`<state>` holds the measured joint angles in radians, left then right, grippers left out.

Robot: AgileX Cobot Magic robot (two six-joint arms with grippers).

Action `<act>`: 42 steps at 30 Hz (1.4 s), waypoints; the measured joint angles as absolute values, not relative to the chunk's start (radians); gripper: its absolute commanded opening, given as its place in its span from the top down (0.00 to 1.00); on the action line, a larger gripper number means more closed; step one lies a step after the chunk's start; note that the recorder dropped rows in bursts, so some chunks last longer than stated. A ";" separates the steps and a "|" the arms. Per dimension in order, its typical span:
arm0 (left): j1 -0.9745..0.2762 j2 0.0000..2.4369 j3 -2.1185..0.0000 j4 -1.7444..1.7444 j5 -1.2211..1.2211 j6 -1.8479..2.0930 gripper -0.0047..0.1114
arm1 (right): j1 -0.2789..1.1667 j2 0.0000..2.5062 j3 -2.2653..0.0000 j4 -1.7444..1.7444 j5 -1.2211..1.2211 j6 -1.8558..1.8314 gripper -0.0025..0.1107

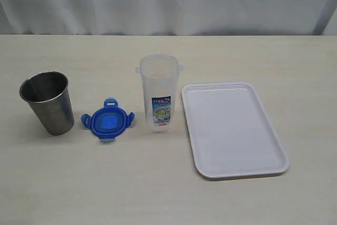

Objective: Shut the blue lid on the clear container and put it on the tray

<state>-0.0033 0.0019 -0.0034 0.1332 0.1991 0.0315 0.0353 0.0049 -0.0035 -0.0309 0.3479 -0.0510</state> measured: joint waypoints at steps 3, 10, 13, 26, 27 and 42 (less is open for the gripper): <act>-0.003 0.002 -0.003 0.133 0.117 0.032 0.96 | 0.035 0.005 -0.003 -0.031 0.348 -0.051 0.94; -0.003 0.002 -0.003 0.133 -0.027 0.028 0.96 | 0.035 0.005 -0.003 -0.031 0.348 -0.051 0.94; -0.003 0.002 -0.003 0.133 -0.085 0.006 0.96 | 0.035 0.005 -0.003 -0.031 0.348 -0.051 0.94; -0.003 0.028 -0.003 0.145 -0.479 -0.309 0.20 | 0.035 0.005 -0.003 -0.031 0.348 -0.051 0.94; -0.003 0.045 -0.003 0.145 -0.500 -0.309 0.08 | 0.035 0.005 -0.003 -0.031 0.348 -0.051 0.94; -0.003 0.782 -0.003 0.204 -0.892 -0.213 0.06 | 0.035 0.005 -0.003 -0.031 0.348 -0.051 0.94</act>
<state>-0.0033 0.7820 -0.0034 0.2040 -0.8917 -0.2125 0.0353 0.0049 -0.0035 -0.0309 0.3479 -0.0510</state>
